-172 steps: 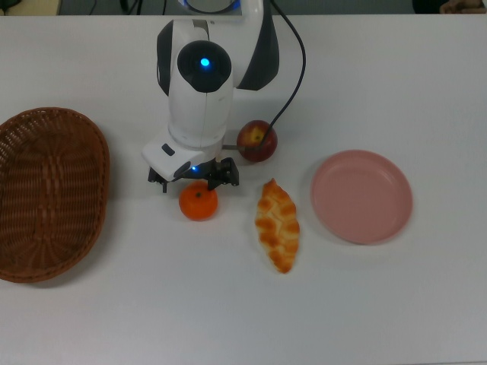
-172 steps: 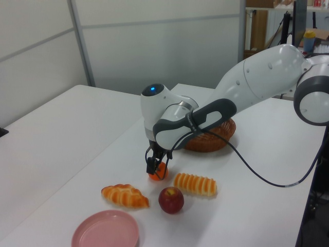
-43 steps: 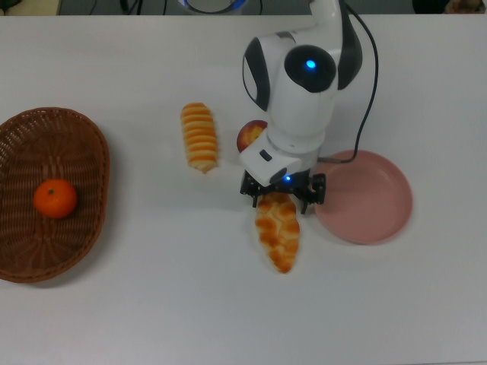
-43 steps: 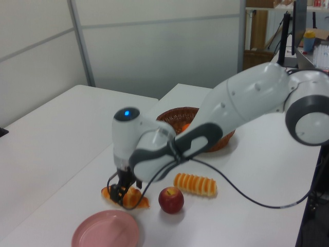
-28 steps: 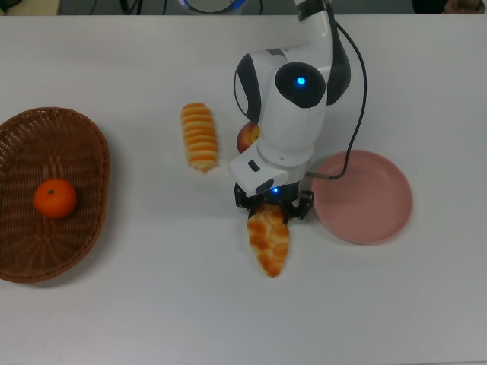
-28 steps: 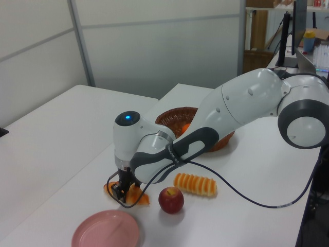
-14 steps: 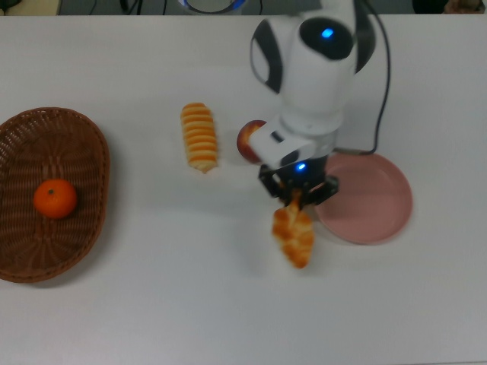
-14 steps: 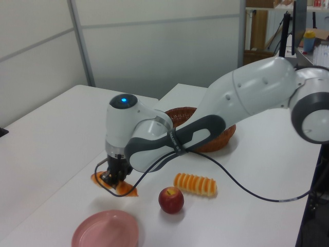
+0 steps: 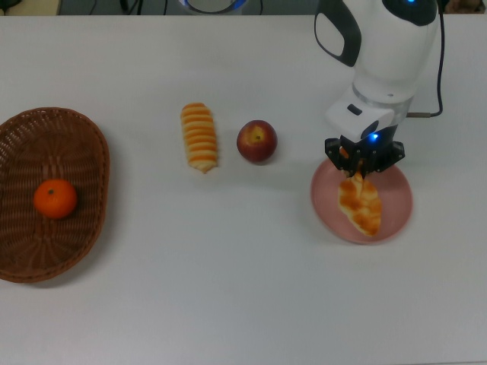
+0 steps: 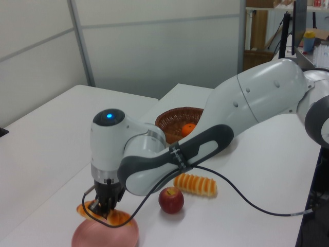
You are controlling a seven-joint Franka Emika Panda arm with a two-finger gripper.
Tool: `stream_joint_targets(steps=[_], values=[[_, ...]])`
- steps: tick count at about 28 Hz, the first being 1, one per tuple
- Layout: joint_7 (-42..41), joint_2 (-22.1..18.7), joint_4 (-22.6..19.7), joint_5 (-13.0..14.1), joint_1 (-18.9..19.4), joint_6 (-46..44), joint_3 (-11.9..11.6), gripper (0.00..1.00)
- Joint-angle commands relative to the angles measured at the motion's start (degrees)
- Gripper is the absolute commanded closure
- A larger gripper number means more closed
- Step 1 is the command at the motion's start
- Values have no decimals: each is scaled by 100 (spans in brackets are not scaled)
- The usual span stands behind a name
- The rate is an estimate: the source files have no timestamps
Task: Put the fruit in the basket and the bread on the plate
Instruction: 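Carry the croissant onto the pink plate and open the gripper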
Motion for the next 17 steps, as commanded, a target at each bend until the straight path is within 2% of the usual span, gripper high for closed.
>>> stream_joint_targets(steps=[1, 2, 3, 4, 5, 11, 17], values=[[77, 197, -66, -373, -7, -33, -27, 81], [77, 241, -74, -539, 2, -33, -27, 63], [77, 242, -74, -593, 2, -33, -27, 42], [77, 251, -83, -620, 2, -33, -27, 13], [68, 259, -83, -637, 2, -41, -27, 0], [77, 207, -92, -594, 2, -94, -27, 0], [94, -91, -101, -541, 2, -471, -27, 0]])
